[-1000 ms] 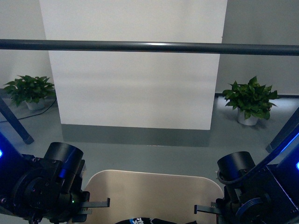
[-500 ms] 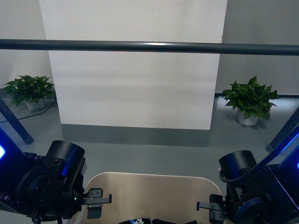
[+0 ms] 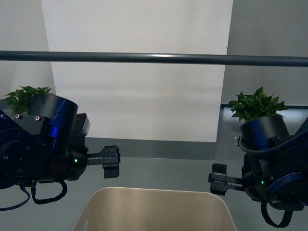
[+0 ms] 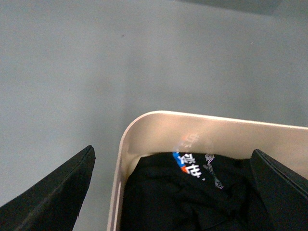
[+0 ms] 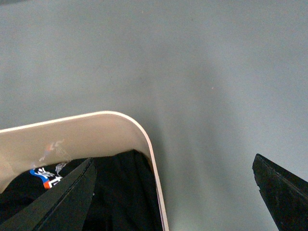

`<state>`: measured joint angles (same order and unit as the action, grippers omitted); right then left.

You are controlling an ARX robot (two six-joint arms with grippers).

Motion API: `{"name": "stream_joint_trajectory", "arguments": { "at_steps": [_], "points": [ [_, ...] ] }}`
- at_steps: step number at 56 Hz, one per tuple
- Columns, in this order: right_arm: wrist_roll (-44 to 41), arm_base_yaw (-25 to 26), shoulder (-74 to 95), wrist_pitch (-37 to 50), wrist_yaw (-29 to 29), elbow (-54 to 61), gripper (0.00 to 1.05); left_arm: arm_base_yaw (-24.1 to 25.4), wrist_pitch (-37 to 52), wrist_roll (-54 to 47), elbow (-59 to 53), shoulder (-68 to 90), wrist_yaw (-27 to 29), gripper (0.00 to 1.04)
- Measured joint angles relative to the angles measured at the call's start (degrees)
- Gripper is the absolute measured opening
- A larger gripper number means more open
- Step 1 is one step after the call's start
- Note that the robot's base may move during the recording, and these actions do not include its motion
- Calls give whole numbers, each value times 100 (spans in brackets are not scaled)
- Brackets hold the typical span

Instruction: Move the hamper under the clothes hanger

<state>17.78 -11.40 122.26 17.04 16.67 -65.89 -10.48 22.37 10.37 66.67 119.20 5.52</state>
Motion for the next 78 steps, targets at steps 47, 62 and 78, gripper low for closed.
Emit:
{"name": "stream_joint_trajectory", "arguments": {
  "at_steps": [47, 62, 78],
  "points": [
    [-1755, 463, -3099, 5034, -1021, 4317, 9, 374, 3993, -942, -4551, -3499, 72, 2],
    [-1775, 654, -4024, 4940, -1180, 5095, 2, 564, 4277, -964, -5386, -4022, -90, 3],
    [-1777, 1025, -5141, 4474, -1635, 5779, 2, 984, 3766, -986, -5980, -5165, -516, 3]
  ]
}}
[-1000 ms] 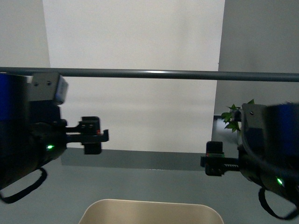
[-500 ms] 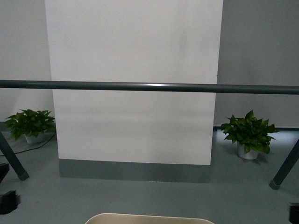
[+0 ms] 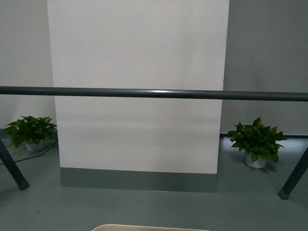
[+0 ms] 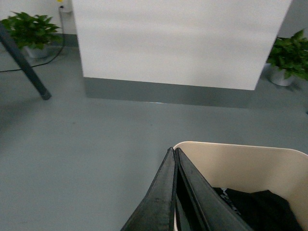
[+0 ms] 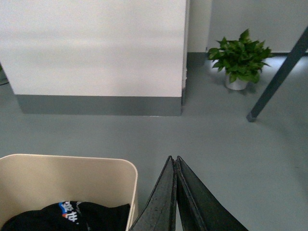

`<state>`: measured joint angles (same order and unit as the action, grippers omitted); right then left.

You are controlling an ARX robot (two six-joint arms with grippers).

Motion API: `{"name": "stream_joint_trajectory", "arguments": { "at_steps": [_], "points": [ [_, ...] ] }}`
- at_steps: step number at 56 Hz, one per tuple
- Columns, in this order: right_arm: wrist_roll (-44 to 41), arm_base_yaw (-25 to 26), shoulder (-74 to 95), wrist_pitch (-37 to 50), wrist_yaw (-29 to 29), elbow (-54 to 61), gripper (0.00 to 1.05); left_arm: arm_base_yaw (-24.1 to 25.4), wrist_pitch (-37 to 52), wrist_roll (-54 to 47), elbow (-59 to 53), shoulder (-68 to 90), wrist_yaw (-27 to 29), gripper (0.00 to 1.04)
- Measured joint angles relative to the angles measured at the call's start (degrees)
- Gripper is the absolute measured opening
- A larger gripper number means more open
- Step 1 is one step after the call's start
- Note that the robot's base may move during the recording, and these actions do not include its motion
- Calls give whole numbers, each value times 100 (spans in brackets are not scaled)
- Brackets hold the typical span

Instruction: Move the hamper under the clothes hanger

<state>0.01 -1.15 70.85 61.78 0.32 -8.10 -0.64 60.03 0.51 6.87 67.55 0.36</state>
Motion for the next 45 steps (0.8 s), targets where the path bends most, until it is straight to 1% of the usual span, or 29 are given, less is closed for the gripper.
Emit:
{"name": "stream_joint_trajectory", "arguments": {
  "at_steps": [6, 21, 41, 45],
  "points": [
    [2, 103, -442, -260, 0, 179, 2, 52, -286, 0, -168, -435, -17, 3],
    [2, 103, -1888, -1300, -22, 579, 2, 52, -1386, -13, -503, -1886, -37, 3],
    [2, 103, -3152, -2369, -22, 752, 2, 52, -2437, -15, -584, -3110, -37, 3],
    [2, 103, -3515, -2693, -22, 765, 2, 52, -2723, -15, -586, -3423, -37, 3]
  ]
}}
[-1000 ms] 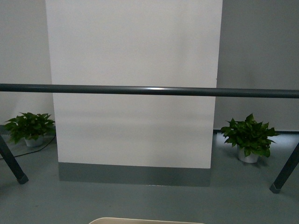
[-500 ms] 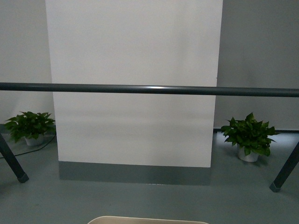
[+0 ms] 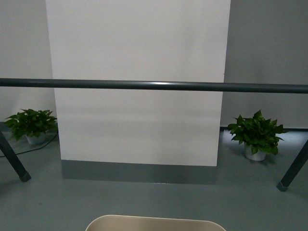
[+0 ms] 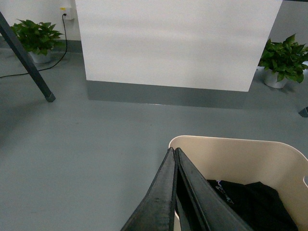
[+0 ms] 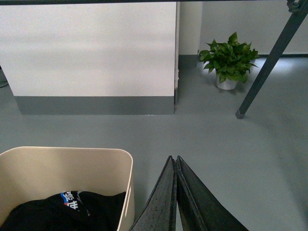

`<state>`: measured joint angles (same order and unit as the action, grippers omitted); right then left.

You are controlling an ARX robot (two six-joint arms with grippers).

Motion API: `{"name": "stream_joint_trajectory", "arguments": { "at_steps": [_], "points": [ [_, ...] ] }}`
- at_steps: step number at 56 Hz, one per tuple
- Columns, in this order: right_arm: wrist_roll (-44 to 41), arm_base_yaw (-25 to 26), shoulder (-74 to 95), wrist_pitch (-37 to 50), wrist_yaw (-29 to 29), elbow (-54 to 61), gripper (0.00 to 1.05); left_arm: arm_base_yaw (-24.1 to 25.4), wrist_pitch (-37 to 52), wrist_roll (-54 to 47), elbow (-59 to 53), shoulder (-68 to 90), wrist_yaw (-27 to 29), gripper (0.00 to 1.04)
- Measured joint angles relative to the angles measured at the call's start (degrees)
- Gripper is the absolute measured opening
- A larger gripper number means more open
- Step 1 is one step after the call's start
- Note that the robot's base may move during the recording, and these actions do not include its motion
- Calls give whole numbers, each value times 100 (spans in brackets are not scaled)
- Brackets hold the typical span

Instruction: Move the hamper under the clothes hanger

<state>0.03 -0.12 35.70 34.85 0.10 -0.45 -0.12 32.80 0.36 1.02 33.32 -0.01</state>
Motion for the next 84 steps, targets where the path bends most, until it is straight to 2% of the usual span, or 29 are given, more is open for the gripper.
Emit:
{"name": "stream_joint_trajectory", "arguments": {
  "at_steps": [18, 60, 67, 73, 84],
  "points": [
    [0, 0, -1058, -981, -2, 13, 2, 0, -962, 0, -2, -1021, 0, 3],
    [0, 0, -2490, -2380, -2, 15, 2, 0, -2271, 0, -2, -2345, -2, 3],
    [0, 0, -2750, -2669, -4, 9, 2, 0, -3167, -2, -2, -3073, -2, 3],
    [-2, 2, -3366, -3423, -20, 11, 2, 0, -3252, 0, 0, -3289, 7, 3],
    [-2, 2, -3541, -3475, -20, 11, 2, 0, -3268, -2, -2, -3307, 0, 3]
  ]
}}
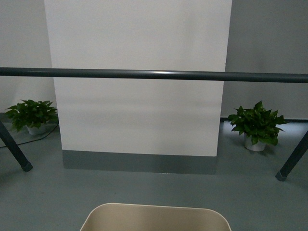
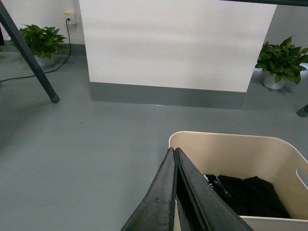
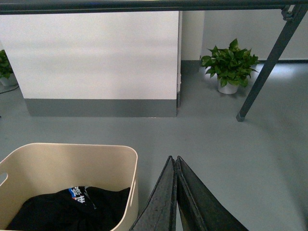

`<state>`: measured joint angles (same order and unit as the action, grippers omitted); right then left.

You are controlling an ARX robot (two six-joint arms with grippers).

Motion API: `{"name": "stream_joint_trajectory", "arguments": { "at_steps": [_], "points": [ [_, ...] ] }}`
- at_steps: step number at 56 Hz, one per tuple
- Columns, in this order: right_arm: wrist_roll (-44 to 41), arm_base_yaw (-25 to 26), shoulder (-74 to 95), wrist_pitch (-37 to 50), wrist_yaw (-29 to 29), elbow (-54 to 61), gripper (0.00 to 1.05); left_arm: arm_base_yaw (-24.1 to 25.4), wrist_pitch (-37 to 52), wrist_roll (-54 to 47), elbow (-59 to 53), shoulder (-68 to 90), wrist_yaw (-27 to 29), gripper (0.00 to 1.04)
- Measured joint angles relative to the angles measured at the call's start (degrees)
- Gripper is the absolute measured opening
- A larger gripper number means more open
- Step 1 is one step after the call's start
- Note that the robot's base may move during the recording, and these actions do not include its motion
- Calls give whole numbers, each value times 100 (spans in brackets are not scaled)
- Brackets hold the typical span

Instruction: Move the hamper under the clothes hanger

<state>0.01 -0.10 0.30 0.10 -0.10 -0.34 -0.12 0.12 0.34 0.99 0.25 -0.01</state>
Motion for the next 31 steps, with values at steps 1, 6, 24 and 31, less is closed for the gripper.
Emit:
{"name": "stream_joint_trajectory", "arguments": {
  "at_steps": [1, 6, 24, 31],
  "points": [
    [2, 2, 0, 0, 0, 0, 2, 0, 0, 0, 2, 0, 0, 3],
    [2, 2, -2, 0, 0, 0, 2, 0, 0, 4, 2, 0, 0, 4],
    [-4, 2, -4, 0, 0, 0, 69, 0, 0, 0, 2, 0, 0, 72],
    [-4, 2, -4, 0, 0, 0, 91, 0, 0, 0, 2, 0, 0, 95]
  ]
}}
